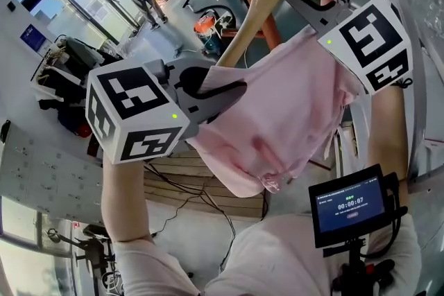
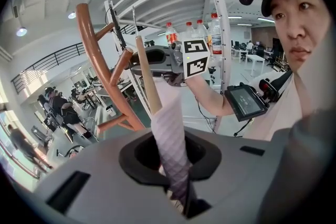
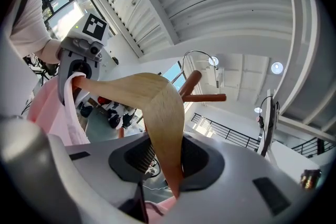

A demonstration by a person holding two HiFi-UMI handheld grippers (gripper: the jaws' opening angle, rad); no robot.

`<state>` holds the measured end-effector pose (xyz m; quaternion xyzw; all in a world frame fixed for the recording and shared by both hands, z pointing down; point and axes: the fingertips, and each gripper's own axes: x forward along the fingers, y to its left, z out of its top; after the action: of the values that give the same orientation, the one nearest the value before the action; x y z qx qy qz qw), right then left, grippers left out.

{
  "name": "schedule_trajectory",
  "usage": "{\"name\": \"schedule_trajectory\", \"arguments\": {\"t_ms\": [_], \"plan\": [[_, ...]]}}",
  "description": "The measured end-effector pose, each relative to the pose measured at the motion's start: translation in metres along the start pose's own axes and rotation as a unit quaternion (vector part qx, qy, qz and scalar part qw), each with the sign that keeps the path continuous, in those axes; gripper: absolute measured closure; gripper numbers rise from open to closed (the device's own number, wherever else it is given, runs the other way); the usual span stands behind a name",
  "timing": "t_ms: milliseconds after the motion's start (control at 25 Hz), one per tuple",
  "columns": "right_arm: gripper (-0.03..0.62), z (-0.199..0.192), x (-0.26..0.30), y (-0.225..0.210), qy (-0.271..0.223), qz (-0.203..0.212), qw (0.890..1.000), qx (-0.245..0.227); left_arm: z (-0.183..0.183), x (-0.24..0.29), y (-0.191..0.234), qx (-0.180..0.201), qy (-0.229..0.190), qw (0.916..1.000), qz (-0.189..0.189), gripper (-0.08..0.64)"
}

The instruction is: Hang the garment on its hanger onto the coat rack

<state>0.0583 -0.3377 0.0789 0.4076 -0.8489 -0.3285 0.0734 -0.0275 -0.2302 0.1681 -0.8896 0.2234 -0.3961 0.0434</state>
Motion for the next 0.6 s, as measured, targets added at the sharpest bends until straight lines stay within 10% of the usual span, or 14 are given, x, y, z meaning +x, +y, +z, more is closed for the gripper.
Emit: {"name": "schedule_trajectory", "arguments": {"t_ms": [600], "plan": [[0.457,-0.020,0.002,0.026,0.028,0.022,0.999,0.004,-0.025,0.012,-0.008,-0.012,0.009,0.9996,-0.022,0.518]]}}
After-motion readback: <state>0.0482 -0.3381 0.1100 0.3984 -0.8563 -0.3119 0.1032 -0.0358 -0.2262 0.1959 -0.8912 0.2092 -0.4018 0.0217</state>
